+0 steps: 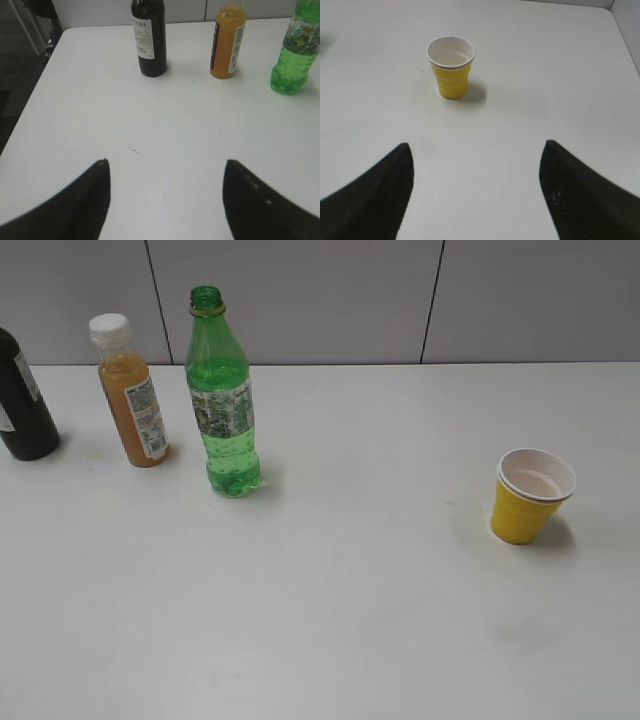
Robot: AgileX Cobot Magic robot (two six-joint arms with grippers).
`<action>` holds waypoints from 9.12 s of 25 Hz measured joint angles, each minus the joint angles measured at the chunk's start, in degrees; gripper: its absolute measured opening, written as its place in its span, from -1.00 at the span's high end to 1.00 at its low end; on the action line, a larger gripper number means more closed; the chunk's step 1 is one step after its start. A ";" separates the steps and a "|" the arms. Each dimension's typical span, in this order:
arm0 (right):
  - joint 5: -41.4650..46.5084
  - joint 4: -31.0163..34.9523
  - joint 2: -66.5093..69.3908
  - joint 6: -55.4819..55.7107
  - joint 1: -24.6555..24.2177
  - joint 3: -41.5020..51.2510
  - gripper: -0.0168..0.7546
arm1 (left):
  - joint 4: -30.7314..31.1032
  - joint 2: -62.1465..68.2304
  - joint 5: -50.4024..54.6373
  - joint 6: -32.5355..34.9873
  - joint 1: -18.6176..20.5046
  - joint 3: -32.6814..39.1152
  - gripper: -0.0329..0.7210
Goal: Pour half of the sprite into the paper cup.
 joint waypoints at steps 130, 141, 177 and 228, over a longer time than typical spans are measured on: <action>-124.81 3.04 119.62 9.07 9.41 7.58 -0.74 | -0.10 0.00 -0.20 0.00 0.06 0.00 -0.14; -127.52 4.29 123.48 9.00 9.41 4.29 -0.69 | -0.10 0.00 -0.20 0.00 0.06 0.00 -0.12; -125.62 0.82 121.62 5.50 9.41 4.25 -0.23 | -0.10 0.00 -0.20 0.00 0.06 0.00 0.02; -112.16 -59.16 128.93 19.45 26.51 -31.85 -0.23 | -0.10 0.00 -0.20 0.00 0.06 0.00 0.02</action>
